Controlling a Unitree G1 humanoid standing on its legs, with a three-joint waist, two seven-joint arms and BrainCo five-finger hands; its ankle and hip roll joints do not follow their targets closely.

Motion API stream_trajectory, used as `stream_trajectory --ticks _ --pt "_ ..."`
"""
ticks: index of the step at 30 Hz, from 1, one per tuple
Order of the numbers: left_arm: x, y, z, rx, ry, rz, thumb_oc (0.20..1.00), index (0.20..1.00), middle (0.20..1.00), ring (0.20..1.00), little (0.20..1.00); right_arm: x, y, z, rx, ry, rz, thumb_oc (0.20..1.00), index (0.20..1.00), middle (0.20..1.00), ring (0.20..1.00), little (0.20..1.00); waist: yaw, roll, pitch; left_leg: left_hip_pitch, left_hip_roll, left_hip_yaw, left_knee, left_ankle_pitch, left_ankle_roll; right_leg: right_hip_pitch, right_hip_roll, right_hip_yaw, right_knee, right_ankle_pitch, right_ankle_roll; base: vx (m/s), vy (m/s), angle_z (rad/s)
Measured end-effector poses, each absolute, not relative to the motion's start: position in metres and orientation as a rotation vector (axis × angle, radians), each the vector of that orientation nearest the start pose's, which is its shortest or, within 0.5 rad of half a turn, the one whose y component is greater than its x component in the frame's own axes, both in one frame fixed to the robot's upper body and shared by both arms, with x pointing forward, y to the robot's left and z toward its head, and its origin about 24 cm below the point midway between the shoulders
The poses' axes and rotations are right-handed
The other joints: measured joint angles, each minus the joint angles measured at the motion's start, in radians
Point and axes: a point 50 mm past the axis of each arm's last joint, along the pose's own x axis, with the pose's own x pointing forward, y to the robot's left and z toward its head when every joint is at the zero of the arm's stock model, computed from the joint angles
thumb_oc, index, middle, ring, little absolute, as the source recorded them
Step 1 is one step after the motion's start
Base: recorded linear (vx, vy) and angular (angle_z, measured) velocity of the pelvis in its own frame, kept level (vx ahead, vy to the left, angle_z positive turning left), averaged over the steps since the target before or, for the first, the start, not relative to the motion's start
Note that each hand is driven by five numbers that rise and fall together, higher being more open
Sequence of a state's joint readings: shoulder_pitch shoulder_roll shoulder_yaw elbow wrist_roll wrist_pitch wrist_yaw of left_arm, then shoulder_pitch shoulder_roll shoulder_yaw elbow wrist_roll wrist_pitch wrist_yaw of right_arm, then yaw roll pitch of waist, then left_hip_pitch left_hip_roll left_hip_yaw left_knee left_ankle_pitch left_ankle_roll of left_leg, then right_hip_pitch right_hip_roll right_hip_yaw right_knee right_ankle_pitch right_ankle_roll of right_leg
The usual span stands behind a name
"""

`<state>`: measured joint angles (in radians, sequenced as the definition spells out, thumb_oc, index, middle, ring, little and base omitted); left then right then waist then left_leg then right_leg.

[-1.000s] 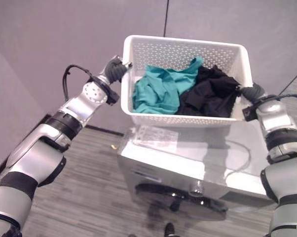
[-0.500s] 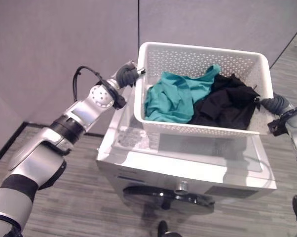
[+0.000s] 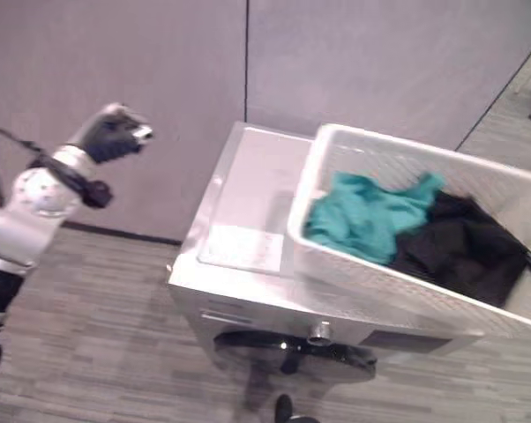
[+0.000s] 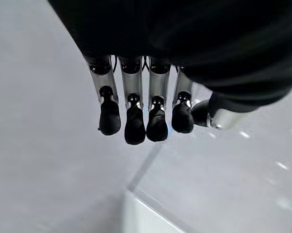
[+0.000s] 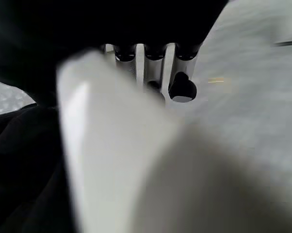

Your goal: Grab the laundry basket,head to the washer,open it,put in the laundry and shut it.

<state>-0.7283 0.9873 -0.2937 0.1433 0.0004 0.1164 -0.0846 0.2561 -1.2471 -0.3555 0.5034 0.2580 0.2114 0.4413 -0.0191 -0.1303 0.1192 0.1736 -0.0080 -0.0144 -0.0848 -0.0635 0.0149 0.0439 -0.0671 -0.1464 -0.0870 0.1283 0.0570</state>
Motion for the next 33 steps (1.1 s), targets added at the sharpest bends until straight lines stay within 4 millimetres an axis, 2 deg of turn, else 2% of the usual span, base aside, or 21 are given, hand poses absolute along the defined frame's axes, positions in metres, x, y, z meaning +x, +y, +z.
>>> stream_trajectory --ticks 2,3,4,5,6,7,8,9,14,16,17,21,28,33 --pt "0.337 0.241 0.247 1.036 -0.293 -0.058 0.200 0.200 0.200 0.200 0.200 0.156 -0.472 0.136 -0.696 0.768 -0.290 0.200 0.200 0.200 0.200 0.200 0.004 -0.007 -0.005 0.001 -0.002 0.000 0.001 0.000 0.000 0.001 -0.002 0.000 0.000 0.000 0.000 0.00 0.000 0.00" --pt "0.336 0.243 0.240 1.037 -0.271 -0.067 0.388 0.388 0.388 0.388 0.388 0.159 -0.471 0.136 -0.693 0.759 -0.287 0.200 0.200 0.200 0.200 0.200 0.002 -0.009 -0.006 0.003 -0.003 0.000 0.001 0.000 0.000 0.002 -0.003 0.000 0.000 0.000 0.000 0.00 0.008 -0.05" --pt "0.337 0.242 0.237 1.029 -0.262 -0.071 0.489 0.489 0.489 0.489 0.489 0.162 -0.470 0.136 -0.690 0.752 -0.287 0.382 0.382 0.382 0.382 0.382 0.003 -0.007 -0.005 0.000 -0.003 0.000 0.003 0.000 0.000 0.002 -0.004 0.000 0.000 0.000 0.000 0.01 0.008 -0.04" --pt "0.339 0.241 0.233 1.009 -0.252 -0.073 0.495 0.495 0.495 0.495 0.495 0.166 -0.470 0.136 -0.696 0.751 -0.291 0.561 0.561 0.561 0.561 0.561 0.001 -0.009 -0.007 0.002 -0.003 0.000 0.003 0.000 0.000 0.004 -0.003 0.000 0.000 0.000 0.000 0.00 0.000 0.00" --pt "0.343 0.237 0.223 0.994 -0.228 -0.091 0.649 0.649 0.649 0.649 0.649 0.175 -0.469 0.136 -0.759 0.764 -0.294 1.000 1.000 1.000 1.000 1.000 0.001 -0.004 -0.005 0.000 -0.003 0.000 0.006 0.000 0.000 0.004 -0.003 0.000 -0.001 0.000 0.000 0.00 0.000 0.00" --pt "0.345 0.232 0.218 0.973 -0.220 -0.101 0.649 0.649 0.649 0.649 0.649 0.178 -0.470 0.136 -0.790 0.767 -0.311 1.000 1.000 1.000 1.000 1.000 0.001 0.001 -0.004 0.001 -0.003 -0.001 0.007 0.000 -0.001 0.003 -0.003 0.000 -0.001 0.000 0.000 0.00 0.000 0.00" --pt "0.348 0.230 0.213 0.951 -0.209 -0.106 1.000 1.000 1.000 1.000 1.000 0.183 -0.470 0.140 -0.810 0.755 -0.326 1.000 1.000 1.000 1.000 1.000 0.001 0.008 -0.004 0.000 -0.004 -0.001 0.009 0.000 -0.001 0.002 -0.004 0.000 -0.001 0.000 0.000 0.00 0.000 0.00" --pt "0.349 0.229 0.208 0.935 -0.192 -0.101 1.000 1.000 1.000 1.000 1.000 0.192 -0.469 0.150 -0.837 0.710 -0.355 1.000 1.000 1.000 1.000 1.000 -0.003 0.016 -0.005 -0.001 -0.003 -0.001 0.009 0.001 -0.001 0.002 -0.002 0.000 -0.001 0.000 0.000 0.00 0.000 0.00" --pt "0.355 0.224 0.203 0.843 -0.191 -0.081 1.000 1.000 1.000 1.000 1.000 0.216 -0.467 0.164 -0.868 0.631 -0.434 1.000 1.000 1.000 1.000 1.000 -0.006 0.029 -0.009 -0.019 -0.002 -0.002 0.011 0.006 -0.006 -0.010 -0.002 -0.001 -0.001 0.002 -0.003 0.00 0.000 0.00" --pt "0.355 0.222 0.202 0.818 -0.192 -0.089 1.000 1.000 1.000 1.000 1.000 0.221 -0.463 0.163 -0.887 0.627 -0.409 1.000 1.000 1.000 1.000 1.000 -0.005 0.030 -0.009 -0.017 -0.002 -0.004 0.012 0.008 -0.008 -0.011 -0.001 -0.001 -0.001 0.003 -0.004 -0.01 0.005 0.03" --pt "0.356 0.220 0.199 0.790 -0.190 -0.082 1.000 1.000 1.000 1.000 1.000 0.229 -0.458 0.156 -0.891 0.634 -0.400 1.000 1.000 1.000 1.000 1.000 0.006 0.035 -0.011 -0.021 -0.002 -0.004 0.011 0.009 -0.009 -0.013 -0.001 -0.002 -0.004 0.003 -0.004 -0.01 0.005 0.04" --pt "0.356 0.220 0.199 0.762 -0.191 -0.080 1.000 1.000 1.000 1.000 1.000 0.239 -0.452 0.158 -0.896 0.589 -0.415 1.000 1.000 1.000 1.000 1.000 0.014 0.048 -0.015 -0.034 -0.002 -0.006 0.011 0.011 -0.010 -0.021 -0.002 -0.005 -0.008 0.004 -0.005 0.00 0.010 0.04" --pt "0.354 0.222 0.193 0.758 -0.176 -0.076 1.000 1.000 1.000 1.000 1.000 0.245 -0.448 0.158 -0.901 0.563 -0.414 1.000 1.000 1.000 1.000 1.000 0.012 0.049 -0.016 -0.036 -0.001 -0.029 0.010 0.017 -0.011 -0.022 -0.003 -0.027 -0.001 0.006 -0.009 0.00 0.001 0.07" --pt "0.347 0.231 0.173 0.734 -0.116 -0.070 1.000 1.000 1.000 1.000 1.000 0.256 -0.440 0.158 -0.868 0.521 -0.411 1.000 1.000 1.000 1.000 1.000 0.015 0.050 -0.016 -0.035 0.000 -0.027 0.009 0.021 -0.013 -0.021 -0.002 -0.026 -0.007 0.009 -0.013 0.00 0.000 0.00"
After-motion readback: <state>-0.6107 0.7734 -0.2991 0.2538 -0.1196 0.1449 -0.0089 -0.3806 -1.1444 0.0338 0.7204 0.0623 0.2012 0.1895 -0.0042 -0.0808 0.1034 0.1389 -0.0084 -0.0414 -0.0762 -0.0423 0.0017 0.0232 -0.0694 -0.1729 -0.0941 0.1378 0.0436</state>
